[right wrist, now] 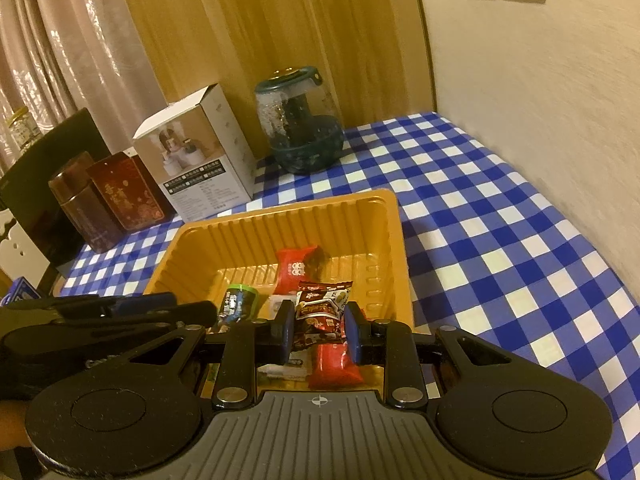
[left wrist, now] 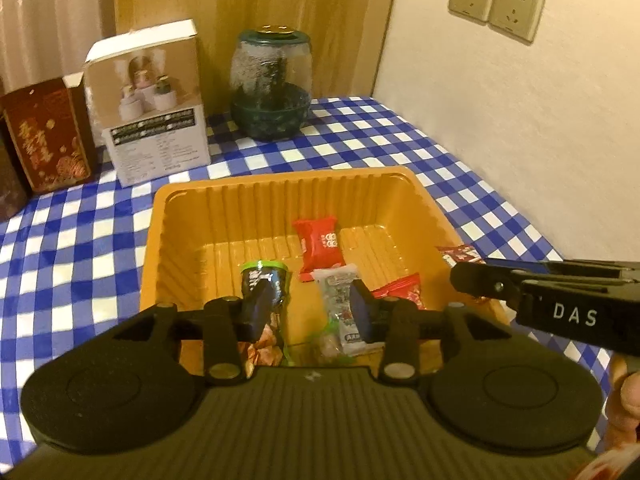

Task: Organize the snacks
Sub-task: 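Lower the snacks into the tray and open both tools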

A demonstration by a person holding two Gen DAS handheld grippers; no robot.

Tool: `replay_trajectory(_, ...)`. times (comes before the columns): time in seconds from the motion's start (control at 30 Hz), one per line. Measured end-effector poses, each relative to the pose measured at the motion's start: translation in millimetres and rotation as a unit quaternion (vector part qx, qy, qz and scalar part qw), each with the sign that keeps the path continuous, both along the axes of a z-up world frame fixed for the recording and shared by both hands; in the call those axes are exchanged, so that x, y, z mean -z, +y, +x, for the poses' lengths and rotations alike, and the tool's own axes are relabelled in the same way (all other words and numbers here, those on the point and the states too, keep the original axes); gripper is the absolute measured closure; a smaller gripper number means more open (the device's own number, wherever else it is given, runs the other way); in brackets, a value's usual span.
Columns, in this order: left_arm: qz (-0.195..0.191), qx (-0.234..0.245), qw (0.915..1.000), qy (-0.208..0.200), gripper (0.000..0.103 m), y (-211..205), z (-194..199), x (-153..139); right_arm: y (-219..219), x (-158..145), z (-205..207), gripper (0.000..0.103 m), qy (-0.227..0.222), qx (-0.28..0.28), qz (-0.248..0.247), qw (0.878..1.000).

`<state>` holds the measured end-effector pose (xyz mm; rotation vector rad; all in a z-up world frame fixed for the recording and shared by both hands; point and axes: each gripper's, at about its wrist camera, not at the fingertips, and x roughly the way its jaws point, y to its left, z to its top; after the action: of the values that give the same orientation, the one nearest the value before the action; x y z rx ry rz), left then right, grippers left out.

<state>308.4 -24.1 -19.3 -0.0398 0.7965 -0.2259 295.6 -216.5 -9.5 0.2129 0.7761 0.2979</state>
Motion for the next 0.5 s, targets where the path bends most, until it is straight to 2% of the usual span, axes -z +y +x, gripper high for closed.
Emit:
replay_trajectory(0.2,-0.001,-0.019,0.9998,0.006,0.065,12.8,-6.6,0.4,0.7,-1.3,0.1,0.076,0.001,0.000,0.006,1.000)
replay_trajectory(0.5,0.001,-0.018,0.9998,0.003,0.065,16.4,-12.4,-1.1,1.9,-2.8,5.2,0.076,0.002,0.003,0.019,1.000)
